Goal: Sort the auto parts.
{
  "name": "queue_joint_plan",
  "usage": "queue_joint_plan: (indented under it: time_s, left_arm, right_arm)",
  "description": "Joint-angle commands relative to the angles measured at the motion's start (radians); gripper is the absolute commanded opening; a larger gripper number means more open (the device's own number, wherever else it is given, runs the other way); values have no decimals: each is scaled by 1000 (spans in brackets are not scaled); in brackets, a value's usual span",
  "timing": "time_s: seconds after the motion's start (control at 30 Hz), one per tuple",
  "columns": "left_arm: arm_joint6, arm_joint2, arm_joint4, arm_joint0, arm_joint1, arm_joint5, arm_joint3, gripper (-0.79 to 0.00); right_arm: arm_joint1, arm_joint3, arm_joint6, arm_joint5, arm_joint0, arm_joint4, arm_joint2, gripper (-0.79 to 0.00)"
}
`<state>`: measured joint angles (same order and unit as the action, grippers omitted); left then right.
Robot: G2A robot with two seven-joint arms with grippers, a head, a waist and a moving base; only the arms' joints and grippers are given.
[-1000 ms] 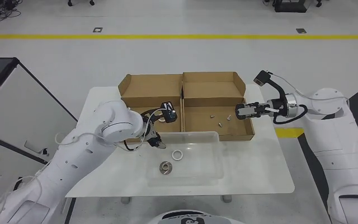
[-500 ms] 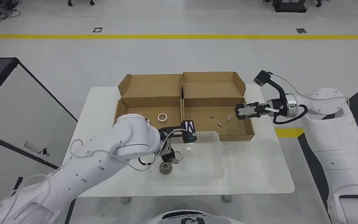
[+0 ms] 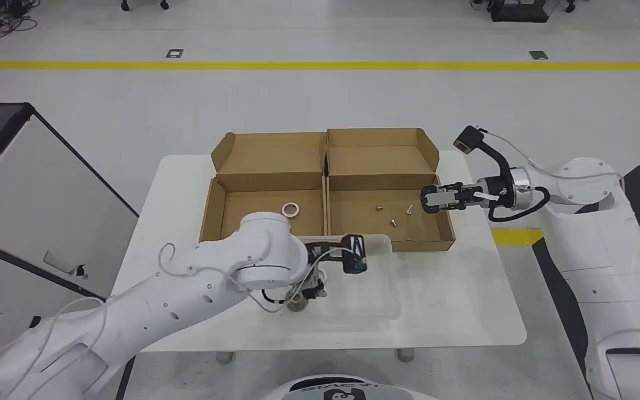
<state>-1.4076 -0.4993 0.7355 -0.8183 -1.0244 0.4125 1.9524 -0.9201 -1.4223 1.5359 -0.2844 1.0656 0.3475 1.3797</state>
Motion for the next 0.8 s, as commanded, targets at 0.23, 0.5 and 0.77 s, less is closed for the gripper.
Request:
queue_joint_plan:
  time_s: [0.23, 0.5, 0.77]
  left_arm:
    - [46, 87, 83, 30, -20, 46, -96, -314]
    - [92, 127, 138, 45, -50, 58, -169, -394]
    - [112, 166, 170, 56, -87, 57, -242, -431]
  right_arm:
    - [0, 0, 0, 0, 0, 0, 0, 0]
    - [0, 0, 0, 0, 0, 0, 0, 0]
    - [0, 0, 0, 0, 0, 0, 0, 0]
